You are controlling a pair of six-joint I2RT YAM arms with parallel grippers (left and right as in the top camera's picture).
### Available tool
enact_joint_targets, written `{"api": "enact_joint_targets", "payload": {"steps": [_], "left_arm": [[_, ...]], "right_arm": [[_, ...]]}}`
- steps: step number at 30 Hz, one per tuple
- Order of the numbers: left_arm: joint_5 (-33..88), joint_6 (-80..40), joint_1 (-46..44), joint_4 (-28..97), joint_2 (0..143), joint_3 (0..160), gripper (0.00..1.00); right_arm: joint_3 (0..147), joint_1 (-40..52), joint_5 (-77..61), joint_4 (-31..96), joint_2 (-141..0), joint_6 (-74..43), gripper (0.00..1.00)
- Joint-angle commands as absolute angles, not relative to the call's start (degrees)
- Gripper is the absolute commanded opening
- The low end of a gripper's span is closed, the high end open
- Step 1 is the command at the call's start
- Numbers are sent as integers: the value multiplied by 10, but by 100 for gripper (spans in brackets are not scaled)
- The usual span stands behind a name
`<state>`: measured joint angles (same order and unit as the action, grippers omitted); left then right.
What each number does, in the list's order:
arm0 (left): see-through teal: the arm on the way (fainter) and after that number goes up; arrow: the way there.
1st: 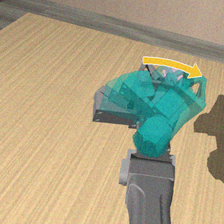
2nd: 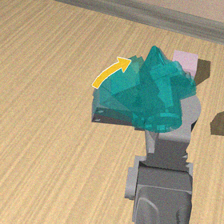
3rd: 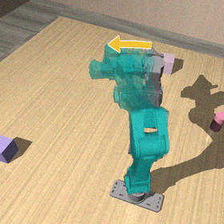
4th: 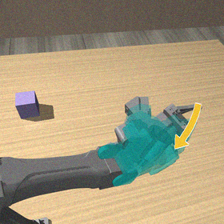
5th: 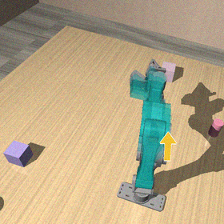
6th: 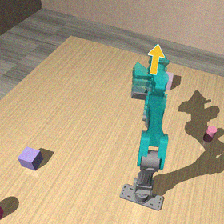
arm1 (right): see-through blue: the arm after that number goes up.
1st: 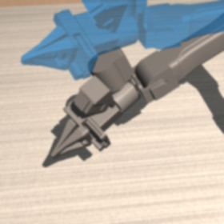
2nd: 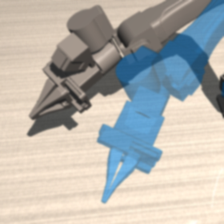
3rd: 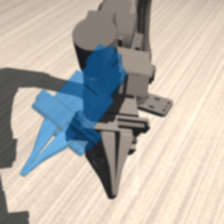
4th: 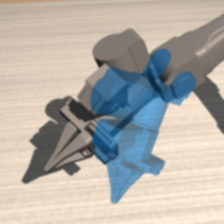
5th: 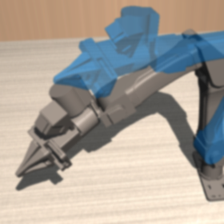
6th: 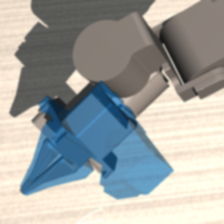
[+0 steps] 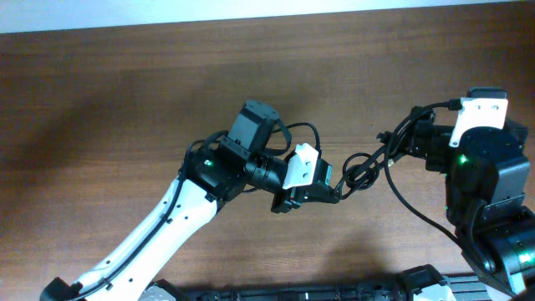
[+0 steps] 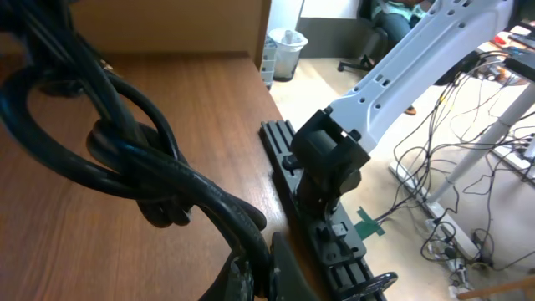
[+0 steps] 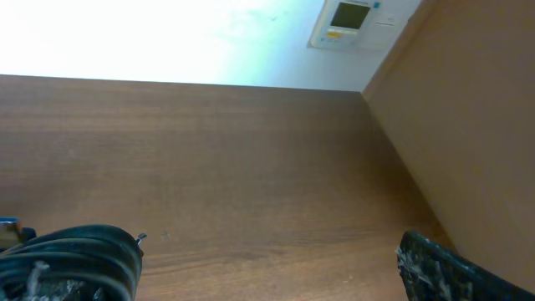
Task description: Untangle cables
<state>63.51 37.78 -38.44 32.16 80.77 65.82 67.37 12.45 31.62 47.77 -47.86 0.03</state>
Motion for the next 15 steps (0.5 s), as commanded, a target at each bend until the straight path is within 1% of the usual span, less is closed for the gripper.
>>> {"api": "enact_joint_targets", "payload": {"steps": [1, 3, 6, 9, 12, 15], "left_arm": [[642, 393, -380, 339, 784, 644, 0], [641, 393, -377, 315, 779, 644, 0], [637, 380, -377, 239, 779, 644, 0], [597, 356, -375, 188, 779, 644, 0], [582, 351, -364, 168, 778, 644, 0], [576, 341, -317, 165, 778, 644, 0]], "right_arm": [[683, 112, 439, 459, -478, -18, 99], [683, 112, 367, 471, -478, -18, 99], [683, 112, 272, 505, -478, -18, 99], [683, 112, 170, 558, -478, -1, 99], [683, 112, 109, 591, -478, 48, 99], [683, 112, 104, 622, -478, 56, 99]]}}
